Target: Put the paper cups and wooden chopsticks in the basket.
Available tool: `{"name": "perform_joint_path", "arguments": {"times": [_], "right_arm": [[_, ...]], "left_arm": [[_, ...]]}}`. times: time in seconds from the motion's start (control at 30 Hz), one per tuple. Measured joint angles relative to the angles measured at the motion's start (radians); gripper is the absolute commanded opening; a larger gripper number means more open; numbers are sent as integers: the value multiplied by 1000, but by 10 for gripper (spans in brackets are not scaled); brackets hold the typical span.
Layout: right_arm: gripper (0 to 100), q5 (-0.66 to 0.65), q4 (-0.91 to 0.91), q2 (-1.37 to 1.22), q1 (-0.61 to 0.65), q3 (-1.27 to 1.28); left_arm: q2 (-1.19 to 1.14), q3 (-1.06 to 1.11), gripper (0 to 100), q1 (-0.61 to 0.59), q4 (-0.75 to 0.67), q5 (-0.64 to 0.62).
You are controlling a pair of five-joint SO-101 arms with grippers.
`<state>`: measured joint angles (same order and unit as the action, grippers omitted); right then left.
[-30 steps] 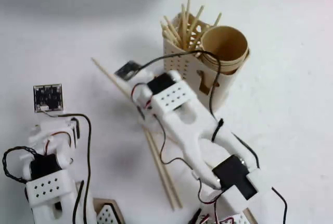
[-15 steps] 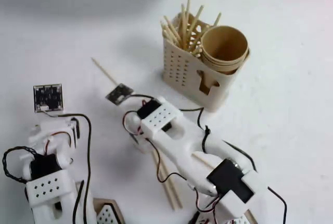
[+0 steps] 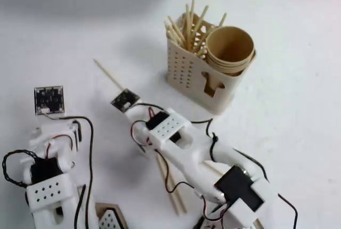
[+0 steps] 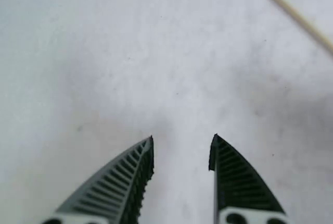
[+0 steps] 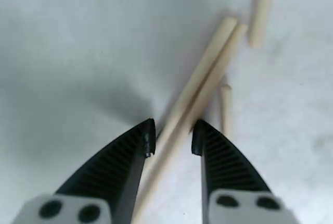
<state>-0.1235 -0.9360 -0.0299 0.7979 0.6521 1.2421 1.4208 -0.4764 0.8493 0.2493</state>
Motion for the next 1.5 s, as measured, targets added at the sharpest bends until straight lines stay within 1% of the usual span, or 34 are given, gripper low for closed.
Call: {"name": "perform_joint_path", "arguments": {"times": [0.07, 0.13, 0.2, 0.27, 0.53, 0.67, 0.93, 1.07, 1.17, 1.3, 1.5], "right_arm": [[89, 0, -12, -49, -2, -28], [9, 0, -60, -98, -5, -81], [28, 2, -92, -143, -8, -132], [19, 2, -114, -170, -12, -164], [20, 3, -124, -167, -18, -170], [19, 2, -121, -28, -11, -97], [19, 2, -124, 385, -11, 81], [19, -15, -124, 491, -14, 106], [19, -26, -124, 560, -43, 104], [19, -32, -124, 681, -124, 15], [19, -32, -117, 775, -226, -236]], "left_arm": [[0, 0, 181, 0, 0, 0], [0, 0, 181, 0, 0, 0], [0, 2, 181, 0, 0, 0], [0, 17, 181, 0, -14, 0], [0, 18, 181, 0, -21, 0], [0, 18, 181, 0, -21, 0], [0, 18, 181, 0, -21, 0], [0, 18, 181, 0, -21, 0], [0, 18, 181, 0, -21, 0], [0, 18, 181, 0, -21, 0], [0, 18, 181, 0, -21, 0]]}}
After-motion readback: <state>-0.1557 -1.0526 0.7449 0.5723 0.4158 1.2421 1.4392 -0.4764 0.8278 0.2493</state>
